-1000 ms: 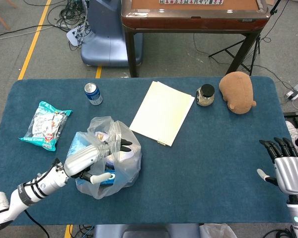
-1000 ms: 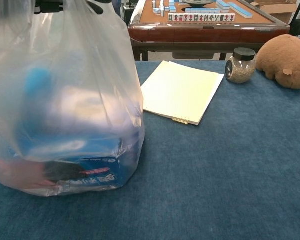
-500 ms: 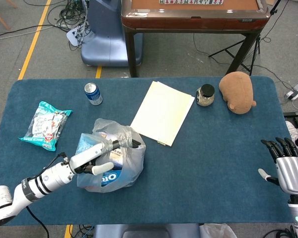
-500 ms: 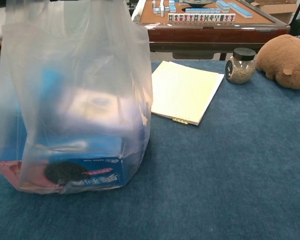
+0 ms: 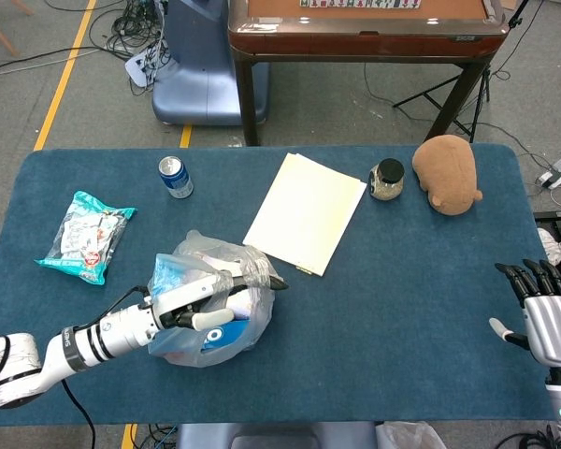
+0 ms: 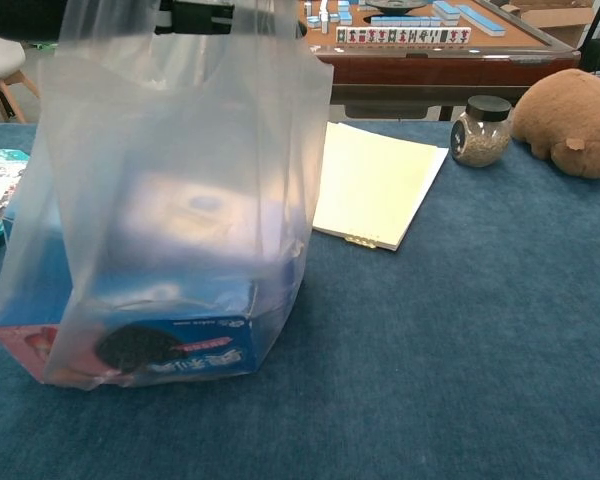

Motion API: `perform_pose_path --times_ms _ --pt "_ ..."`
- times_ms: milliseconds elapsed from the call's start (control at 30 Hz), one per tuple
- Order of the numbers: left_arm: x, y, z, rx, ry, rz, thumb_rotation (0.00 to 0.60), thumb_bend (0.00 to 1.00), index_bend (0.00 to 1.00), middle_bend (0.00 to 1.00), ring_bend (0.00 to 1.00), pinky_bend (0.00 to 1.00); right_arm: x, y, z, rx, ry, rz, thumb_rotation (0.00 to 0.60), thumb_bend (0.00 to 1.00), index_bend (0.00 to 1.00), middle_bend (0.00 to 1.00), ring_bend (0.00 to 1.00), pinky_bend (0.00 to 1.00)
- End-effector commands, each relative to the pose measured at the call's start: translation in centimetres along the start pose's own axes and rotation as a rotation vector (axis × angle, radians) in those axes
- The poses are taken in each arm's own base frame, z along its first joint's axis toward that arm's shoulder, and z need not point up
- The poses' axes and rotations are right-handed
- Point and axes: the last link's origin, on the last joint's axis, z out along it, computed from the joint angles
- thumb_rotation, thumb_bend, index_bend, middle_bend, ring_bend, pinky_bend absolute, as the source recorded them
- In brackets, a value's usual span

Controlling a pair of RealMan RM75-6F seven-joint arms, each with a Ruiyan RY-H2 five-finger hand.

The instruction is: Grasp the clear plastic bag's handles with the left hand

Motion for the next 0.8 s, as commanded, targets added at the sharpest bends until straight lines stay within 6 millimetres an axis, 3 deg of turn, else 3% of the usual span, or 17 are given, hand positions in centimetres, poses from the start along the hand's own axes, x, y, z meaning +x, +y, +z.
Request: perform_pose_path --times_ms 33,267,500,700,800 --pt "0.2 -0.1 0.6 -0.001 0.002 -0.069 0.212 0.25 0.13 0.11 0.10 0.00 0.0 0.1 0.0 -0.002 0.000 0.000 0.600 0.12 0.21 0.24 0.13 0.12" --pt "0.5 0.1 1.4 0.009 0.023 -0.245 0.337 0.25 0.13 0.12 0.13 0.05 -0.2 0.2 0.0 -0.008 -0.004 0.002 0.600 0.12 0.21 0.24 0.13 0.12" --pt "1.1 0.3 1.9 -0.006 0.035 -0.434 0.384 0.25 0.13 0.12 0.13 0.08 0.0 0.3 -0.1 -0.009 0.001 0.001 0.600 0.12 0.21 0.24 0.13 0.12" --pt "1.5 0.6 1.6 -0.019 0.028 -0.562 0.567 0.25 0.13 0.12 0.15 0.20 0.0 0.4 -0.2 -0.015 0.000 -0.001 0.600 0.12 0.21 0.24 0.13 0.12" --pt "1.8 0.8 1.5 -0.024 0.034 -0.614 0.600 0.25 0.14 0.14 0.18 0.30 0.0 0.3 -0.1 -0.013 0.002 0.000 0.600 0.12 0.21 0.24 0.13 0.12"
